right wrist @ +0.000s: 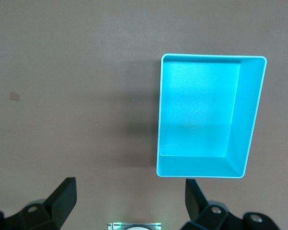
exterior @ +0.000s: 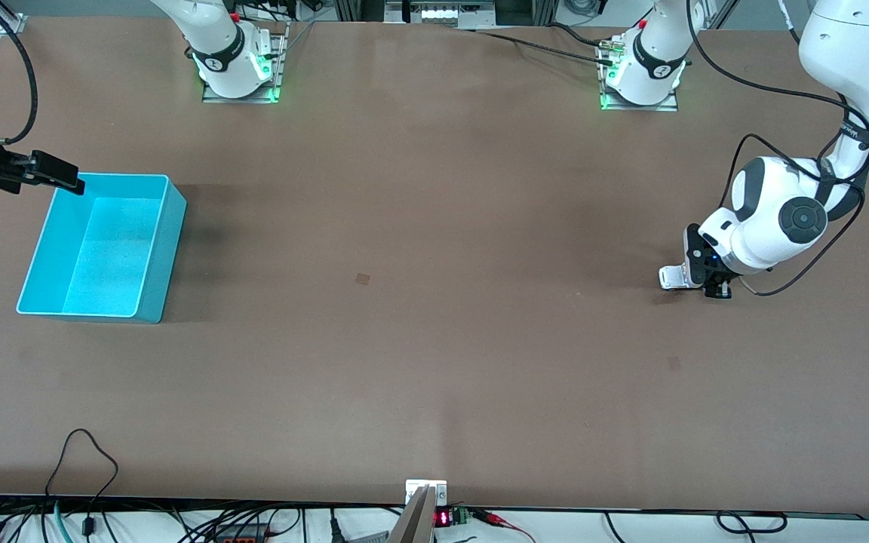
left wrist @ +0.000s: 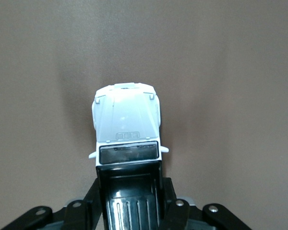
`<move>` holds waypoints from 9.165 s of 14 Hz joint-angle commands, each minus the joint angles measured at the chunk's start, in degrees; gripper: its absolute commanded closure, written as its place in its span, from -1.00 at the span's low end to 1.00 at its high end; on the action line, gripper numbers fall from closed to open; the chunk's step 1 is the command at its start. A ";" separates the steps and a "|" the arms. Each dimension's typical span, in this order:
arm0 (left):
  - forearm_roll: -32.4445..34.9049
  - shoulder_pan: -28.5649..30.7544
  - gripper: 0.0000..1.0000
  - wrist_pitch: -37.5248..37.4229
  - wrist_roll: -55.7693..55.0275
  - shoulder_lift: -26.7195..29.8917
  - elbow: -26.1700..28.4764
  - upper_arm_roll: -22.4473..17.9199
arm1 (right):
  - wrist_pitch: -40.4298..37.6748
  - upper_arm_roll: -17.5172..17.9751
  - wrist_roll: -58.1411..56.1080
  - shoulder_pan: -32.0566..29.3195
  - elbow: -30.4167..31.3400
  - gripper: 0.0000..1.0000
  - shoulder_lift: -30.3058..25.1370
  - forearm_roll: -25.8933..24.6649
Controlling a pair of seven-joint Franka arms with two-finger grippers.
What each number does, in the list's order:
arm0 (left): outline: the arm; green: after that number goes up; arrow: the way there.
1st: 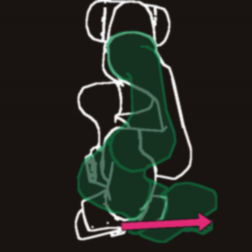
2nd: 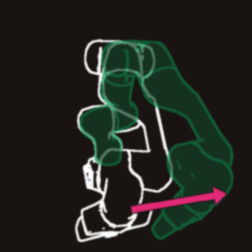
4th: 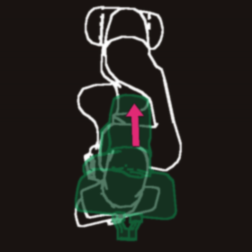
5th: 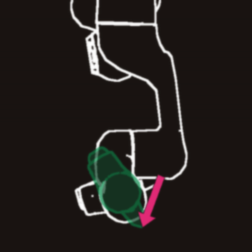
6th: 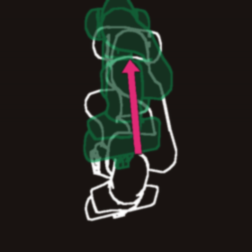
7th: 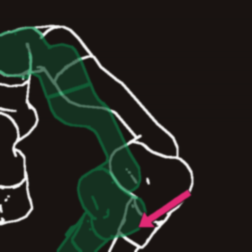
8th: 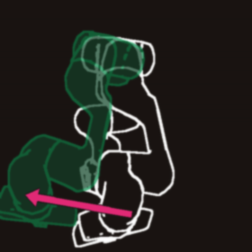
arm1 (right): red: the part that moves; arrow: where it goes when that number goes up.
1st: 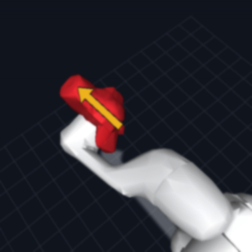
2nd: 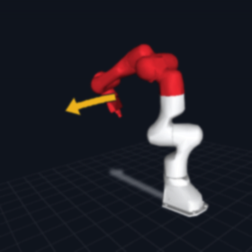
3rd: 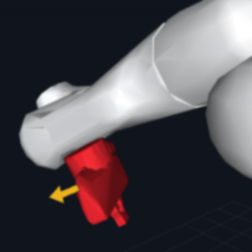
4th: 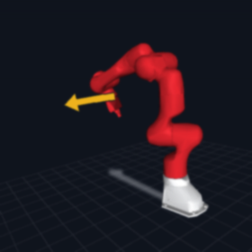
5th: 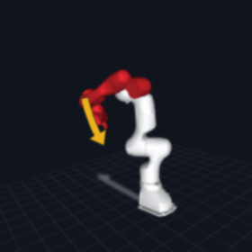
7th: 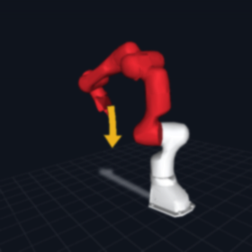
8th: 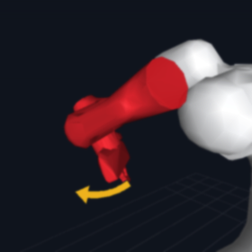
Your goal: Wind and store white jeep toy
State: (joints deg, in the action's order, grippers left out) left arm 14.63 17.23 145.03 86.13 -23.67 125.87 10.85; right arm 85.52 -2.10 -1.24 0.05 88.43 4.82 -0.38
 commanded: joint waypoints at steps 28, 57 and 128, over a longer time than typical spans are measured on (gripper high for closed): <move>1.19 0.70 0.42 -0.45 -0.09 1.08 1.65 2.34 | -0.45 -0.01 -1.04 -0.13 0.70 -1.00 -0.87 -0.24; 7.79 11.15 0.51 0.79 1.84 -3.58 0.69 2.34 | -0.80 -0.01 -1.04 -0.13 0.70 -1.00 -0.87 -0.24; -18.41 -4.93 -1.00 -27.43 -48.47 14.44 -21.99 3.92 | 0.87 -0.01 -1.04 -0.40 0.26 -1.00 0.62 0.11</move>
State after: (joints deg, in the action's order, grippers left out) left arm -2.67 13.39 118.73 45.94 -9.53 104.73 16.00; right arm 85.83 -2.11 -1.25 0.02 88.44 5.49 -0.37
